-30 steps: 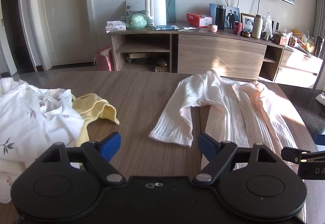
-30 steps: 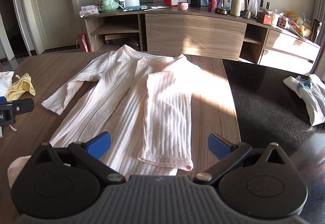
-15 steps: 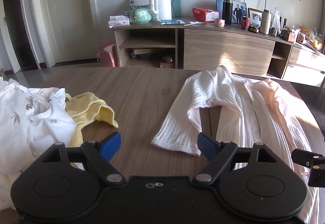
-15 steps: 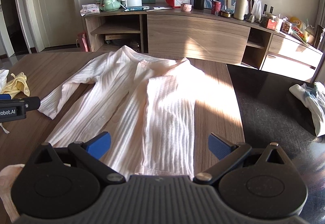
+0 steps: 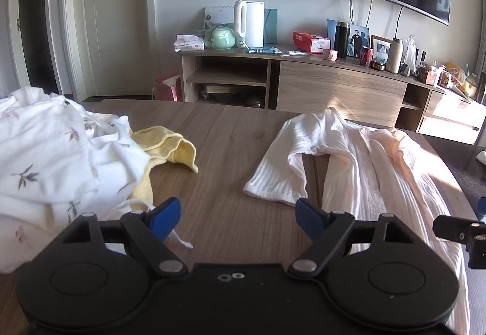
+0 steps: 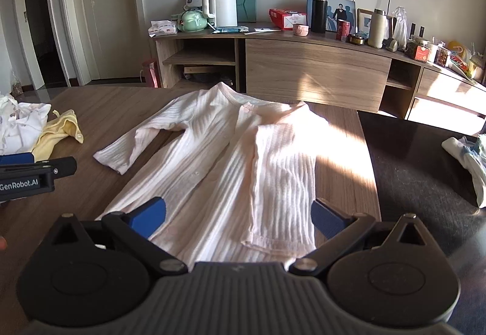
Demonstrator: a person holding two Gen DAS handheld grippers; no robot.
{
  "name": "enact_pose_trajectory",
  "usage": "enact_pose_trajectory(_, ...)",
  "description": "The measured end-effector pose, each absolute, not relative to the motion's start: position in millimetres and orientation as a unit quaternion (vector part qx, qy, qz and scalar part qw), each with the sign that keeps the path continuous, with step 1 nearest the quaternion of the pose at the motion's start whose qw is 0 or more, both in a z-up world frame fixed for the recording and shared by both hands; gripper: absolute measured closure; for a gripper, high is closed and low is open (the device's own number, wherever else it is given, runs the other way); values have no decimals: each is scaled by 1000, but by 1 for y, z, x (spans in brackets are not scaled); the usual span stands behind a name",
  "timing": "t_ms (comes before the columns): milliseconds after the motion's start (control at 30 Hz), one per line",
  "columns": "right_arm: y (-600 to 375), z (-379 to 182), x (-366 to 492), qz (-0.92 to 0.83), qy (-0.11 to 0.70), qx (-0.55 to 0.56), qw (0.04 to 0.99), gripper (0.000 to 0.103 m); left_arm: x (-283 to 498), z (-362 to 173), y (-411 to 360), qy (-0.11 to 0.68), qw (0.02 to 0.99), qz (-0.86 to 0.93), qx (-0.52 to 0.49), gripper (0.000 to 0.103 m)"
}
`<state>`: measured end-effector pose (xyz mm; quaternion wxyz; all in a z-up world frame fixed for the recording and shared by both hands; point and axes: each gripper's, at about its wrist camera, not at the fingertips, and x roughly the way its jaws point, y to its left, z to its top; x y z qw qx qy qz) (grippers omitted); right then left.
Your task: Fold clothes
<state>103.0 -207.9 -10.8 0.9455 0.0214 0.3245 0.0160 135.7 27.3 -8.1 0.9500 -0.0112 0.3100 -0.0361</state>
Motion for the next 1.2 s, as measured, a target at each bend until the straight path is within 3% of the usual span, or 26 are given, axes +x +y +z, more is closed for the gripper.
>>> enact_pose_trajectory(333, -230, -15, -16, -44, 281, 64, 957, 0, 20, 17, -39, 232, 963, -127, 47, 19)
enact_pose_trajectory(1200, -231, -20, -33, -48, 266, 28, 962, 0, 13, -8, -44, 241, 963, -113, 44, 19)
